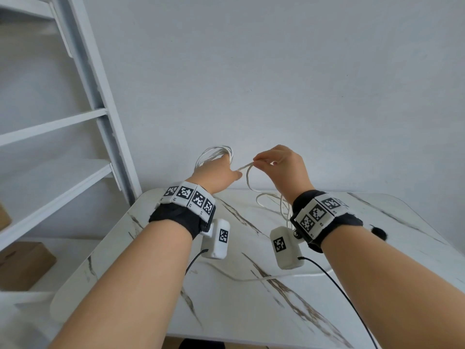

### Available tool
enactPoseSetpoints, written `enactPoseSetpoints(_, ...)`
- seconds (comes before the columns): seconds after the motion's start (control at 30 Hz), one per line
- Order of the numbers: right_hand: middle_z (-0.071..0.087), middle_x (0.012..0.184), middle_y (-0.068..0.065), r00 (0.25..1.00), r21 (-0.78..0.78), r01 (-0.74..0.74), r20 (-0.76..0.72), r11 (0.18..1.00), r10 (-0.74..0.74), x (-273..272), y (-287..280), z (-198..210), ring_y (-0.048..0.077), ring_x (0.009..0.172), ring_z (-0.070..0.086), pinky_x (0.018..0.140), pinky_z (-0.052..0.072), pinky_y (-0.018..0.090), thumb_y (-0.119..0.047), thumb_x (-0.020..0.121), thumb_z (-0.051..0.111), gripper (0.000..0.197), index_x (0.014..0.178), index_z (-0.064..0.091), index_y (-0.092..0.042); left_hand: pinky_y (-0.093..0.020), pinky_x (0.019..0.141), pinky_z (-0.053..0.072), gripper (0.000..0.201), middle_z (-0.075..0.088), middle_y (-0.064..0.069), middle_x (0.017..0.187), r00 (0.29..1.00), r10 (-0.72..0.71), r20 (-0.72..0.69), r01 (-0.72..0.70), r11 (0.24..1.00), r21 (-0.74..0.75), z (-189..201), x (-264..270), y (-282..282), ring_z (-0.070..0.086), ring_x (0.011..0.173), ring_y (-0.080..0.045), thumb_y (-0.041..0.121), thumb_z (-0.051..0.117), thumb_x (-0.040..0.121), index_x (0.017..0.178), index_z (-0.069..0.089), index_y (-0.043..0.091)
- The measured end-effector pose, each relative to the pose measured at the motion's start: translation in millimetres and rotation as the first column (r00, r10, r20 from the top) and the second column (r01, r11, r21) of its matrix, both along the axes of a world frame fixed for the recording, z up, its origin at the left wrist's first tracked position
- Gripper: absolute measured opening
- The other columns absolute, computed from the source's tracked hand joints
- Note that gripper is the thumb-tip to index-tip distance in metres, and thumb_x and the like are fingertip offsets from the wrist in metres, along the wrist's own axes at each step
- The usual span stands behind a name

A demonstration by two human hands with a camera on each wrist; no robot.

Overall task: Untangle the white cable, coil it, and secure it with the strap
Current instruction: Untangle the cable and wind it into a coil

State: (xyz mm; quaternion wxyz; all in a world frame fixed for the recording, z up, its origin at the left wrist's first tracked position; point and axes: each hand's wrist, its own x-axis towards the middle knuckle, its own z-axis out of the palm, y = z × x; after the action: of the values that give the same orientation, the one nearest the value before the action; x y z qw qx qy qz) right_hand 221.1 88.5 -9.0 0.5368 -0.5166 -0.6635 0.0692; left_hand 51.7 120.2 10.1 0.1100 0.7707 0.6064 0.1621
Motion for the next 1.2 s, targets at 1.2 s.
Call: enactPoseSetpoints(1.2,0.066,0.107,0.013,0.902,-0.570,0.265,0.432,0.778,0.009,21,8,1,0.028,0.099,0.062,0.077,0.053,0.032,-0.004,0.086,0.051,0.028,0.109,0.066,-0.002,-0.038,0.083,0.051,0.028,0.060,-0.012,0.097,0.921,0.211,0.327,-0.271,0.951,0.149,-5,-11,15,0.063,0.091,-0.034,0.034,0.038,0.098,0.087,0.047,0.010)
